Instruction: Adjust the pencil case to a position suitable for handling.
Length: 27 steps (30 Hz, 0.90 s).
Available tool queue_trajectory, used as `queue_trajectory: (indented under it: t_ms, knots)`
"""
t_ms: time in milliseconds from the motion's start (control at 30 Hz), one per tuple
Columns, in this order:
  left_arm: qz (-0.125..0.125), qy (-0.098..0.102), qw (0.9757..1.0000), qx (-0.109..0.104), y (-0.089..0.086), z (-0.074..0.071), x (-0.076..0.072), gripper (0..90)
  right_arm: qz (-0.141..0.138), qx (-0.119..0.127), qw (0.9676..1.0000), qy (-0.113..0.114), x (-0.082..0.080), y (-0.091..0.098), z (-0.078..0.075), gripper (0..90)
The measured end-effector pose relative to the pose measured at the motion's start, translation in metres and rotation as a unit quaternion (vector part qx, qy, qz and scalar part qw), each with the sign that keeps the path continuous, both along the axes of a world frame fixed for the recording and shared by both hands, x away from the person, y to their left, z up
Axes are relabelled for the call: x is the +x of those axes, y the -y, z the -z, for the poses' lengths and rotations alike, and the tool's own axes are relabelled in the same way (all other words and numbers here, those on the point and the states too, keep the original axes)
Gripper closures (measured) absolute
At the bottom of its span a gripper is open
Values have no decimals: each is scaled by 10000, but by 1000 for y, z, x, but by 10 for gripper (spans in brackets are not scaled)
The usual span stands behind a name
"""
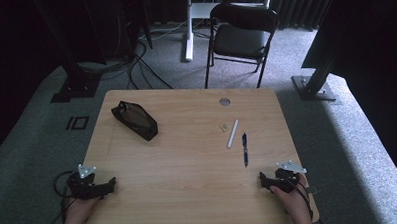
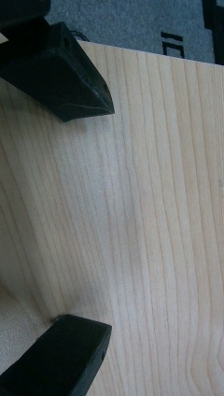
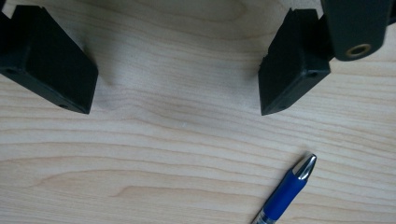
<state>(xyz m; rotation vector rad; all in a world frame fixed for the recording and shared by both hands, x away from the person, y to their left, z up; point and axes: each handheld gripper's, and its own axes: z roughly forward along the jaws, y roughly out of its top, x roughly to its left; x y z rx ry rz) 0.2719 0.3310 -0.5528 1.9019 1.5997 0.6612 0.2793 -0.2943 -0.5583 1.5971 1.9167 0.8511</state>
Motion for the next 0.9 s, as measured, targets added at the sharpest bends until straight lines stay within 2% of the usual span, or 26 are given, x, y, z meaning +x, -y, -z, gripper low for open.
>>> queue_trajectory:
  t_ms: [167,300,433,600,900]
  knots:
    - [-1,-2,10000,2,0,0,0,3,22,-2,10000,-8,1,-1,0,117]
    - [-2,0,10000,0,0,0,0,3,17,153,9999,22,2,-2,0,118]
    - [-2,-1,10000,0,0,0,0,3,-40,161,9999,23,4,-6,-1,118]
    - [-2,-3,10000,2,0,0,0,3,-102,118,9998,98,7,-12,-6,118]
    - [-2,-3,10000,1,0,0,0,3,-206,194,9992,269,14,-26,-16,118]
